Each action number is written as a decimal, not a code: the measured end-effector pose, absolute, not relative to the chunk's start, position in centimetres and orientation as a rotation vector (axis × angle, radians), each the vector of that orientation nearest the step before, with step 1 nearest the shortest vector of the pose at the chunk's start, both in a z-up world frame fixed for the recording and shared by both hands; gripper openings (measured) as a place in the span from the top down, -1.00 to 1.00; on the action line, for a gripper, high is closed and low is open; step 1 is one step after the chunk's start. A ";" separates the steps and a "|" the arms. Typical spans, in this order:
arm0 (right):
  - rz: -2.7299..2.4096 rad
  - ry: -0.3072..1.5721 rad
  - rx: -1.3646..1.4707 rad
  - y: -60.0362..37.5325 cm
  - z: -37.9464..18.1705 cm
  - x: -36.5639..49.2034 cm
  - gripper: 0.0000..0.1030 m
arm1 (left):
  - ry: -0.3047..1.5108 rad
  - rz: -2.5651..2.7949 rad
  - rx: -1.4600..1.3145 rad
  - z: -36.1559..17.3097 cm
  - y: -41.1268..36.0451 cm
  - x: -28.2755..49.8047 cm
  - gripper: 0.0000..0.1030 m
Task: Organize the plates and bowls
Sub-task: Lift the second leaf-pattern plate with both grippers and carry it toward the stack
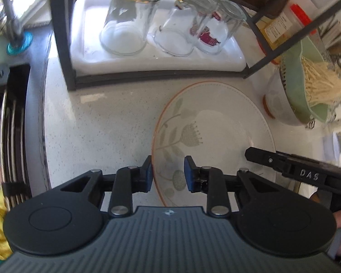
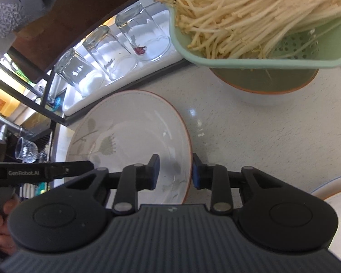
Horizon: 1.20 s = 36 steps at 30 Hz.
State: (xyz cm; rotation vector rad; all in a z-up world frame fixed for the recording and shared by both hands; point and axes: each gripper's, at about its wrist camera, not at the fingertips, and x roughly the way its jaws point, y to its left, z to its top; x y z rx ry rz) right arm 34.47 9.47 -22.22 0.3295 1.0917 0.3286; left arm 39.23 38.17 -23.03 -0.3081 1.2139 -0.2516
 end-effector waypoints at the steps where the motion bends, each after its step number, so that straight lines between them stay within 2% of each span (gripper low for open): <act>1: 0.339 1.097 0.344 9.3 -22.3 34.6 0.37 | 1.210 -0.254 -0.301 -22.9 38.1 39.3 0.39; 10: 0.372 1.131 0.405 7.4 -22.1 33.9 0.37 | 1.188 -0.276 -0.380 -21.9 37.6 38.8 0.39; 36: 0.346 1.020 0.562 -1.2 -17.7 28.6 0.37 | 1.125 -0.424 -0.386 -17.5 30.2 36.0 0.39</act>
